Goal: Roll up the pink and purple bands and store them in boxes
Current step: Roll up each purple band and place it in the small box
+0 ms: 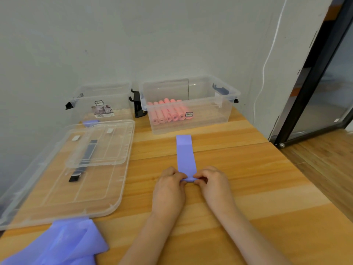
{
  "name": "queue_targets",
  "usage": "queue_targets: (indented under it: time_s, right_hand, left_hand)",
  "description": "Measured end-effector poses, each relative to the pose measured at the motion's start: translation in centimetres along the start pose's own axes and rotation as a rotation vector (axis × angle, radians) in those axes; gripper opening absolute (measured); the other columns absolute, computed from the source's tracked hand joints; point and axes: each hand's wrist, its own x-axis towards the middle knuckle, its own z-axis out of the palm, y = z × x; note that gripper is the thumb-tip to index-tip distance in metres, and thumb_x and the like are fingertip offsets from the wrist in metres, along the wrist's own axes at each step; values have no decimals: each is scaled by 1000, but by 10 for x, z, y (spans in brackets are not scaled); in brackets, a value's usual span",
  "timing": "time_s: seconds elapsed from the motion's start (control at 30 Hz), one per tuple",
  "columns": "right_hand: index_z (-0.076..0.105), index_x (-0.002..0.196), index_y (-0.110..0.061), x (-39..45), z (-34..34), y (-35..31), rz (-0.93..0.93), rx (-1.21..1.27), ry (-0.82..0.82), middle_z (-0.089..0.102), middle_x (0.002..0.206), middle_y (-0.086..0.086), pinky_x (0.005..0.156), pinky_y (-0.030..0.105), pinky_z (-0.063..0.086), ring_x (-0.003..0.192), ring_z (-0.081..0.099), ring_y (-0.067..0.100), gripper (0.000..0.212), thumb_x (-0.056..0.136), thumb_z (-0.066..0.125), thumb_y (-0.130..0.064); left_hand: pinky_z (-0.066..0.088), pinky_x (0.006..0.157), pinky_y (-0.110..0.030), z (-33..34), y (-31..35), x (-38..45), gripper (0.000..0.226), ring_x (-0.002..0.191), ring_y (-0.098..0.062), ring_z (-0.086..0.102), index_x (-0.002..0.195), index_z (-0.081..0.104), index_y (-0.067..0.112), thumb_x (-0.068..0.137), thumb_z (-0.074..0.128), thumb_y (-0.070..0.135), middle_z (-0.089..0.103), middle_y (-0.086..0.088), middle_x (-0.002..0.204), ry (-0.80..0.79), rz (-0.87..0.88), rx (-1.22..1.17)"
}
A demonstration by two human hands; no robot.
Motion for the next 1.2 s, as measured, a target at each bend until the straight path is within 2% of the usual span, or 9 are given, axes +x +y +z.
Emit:
queue_targets:
  time_s: [0.1, 0.2, 0.33, 0.5, 0.63, 0.83, 0.97, 1.07, 1.2]
  right_hand:
    - [69, 75, -2, 0, 1, 1, -40, -11, -15, 61, 81, 8, 70, 26, 42, 78, 59, 23, 9, 72, 68, 6]
    - [67, 76, -6, 1, 2, 0, -61, -32, 10, 64, 80, 7, 68, 23, 38, 80, 59, 26, 11, 75, 65, 5]
    - [69, 88, -4, 10, 2, -3, -1, -15, 23, 69, 89, 9, 71, 20, 37, 85, 61, 24, 15, 79, 60, 4]
    - [69, 76, -2, 10, 4, -3, -27, -73, 13, 65, 81, 11, 68, 18, 32, 83, 58, 29, 10, 75, 63, 6]
    - [70, 92, 1, 11, 4, 1, -98, -108, -46, 63, 95, 11, 80, 9, 30, 94, 57, 24, 16, 77, 63, 3]
    - [68, 87, -5, 16, 3, -1, -35, -31, 7, 68, 86, 10, 71, 21, 39, 82, 62, 26, 15, 76, 65, 4]
    - [69, 81, -2, 18, 4, -1, -29, -58, -7, 68, 84, 12, 70, 21, 37, 82, 61, 27, 9, 75, 65, 5]
    - [70, 78, 2, 17, 8, 3, -69, -83, -39, 66, 85, 13, 73, 16, 35, 84, 60, 29, 11, 70, 67, 9]
    - [70, 95, 2, 21, 9, 6, -85, -137, -41, 62, 92, 13, 78, 12, 31, 92, 57, 27, 20, 76, 64, 6]
  left_hand:
    - [38, 61, -24, 1, -1, 1, 16, 64, -22, 60, 72, 73, 11, 64, 59, 5, 63, -1, 73, -11, 10, -10]
    - [37, 58, -22, 1, -3, 7, 18, 62, -25, 62, 73, 73, 12, 67, 57, 6, 65, -3, 70, -38, -15, -29]
    - [47, 62, -31, -1, 1, 14, 21, 71, -31, 63, 86, 71, 10, 74, 56, 0, 69, -10, 77, -62, -64, -13]
    - [50, 54, -36, -3, -1, 11, 12, 64, -29, 58, 67, 69, 12, 67, 60, 6, 62, -4, 68, -52, -9, -19]
    - [50, 69, -36, -3, -10, 14, 19, 77, -30, 61, 84, 75, 9, 66, 76, 2, 67, -5, 79, -104, -6, -15]
    - [39, 73, -29, -4, -4, 19, 19, 86, -26, 61, 99, 67, 8, 80, 66, 5, 68, -8, 91, -27, -116, -58]
    - [40, 69, -31, -9, 1, 17, 9, 81, -28, 62, 86, 68, 7, 77, 70, 9, 70, -8, 84, -13, -145, -56]
    - [41, 66, -27, -8, -3, 14, 14, 72, -27, 65, 72, 72, 6, 60, 80, 3, 71, -8, 74, -55, -76, -14]
    - [40, 63, -22, 0, -11, 16, 24, 66, -28, 65, 72, 74, 7, 51, 82, -3, 71, -6, 72, -34, -25, 35]
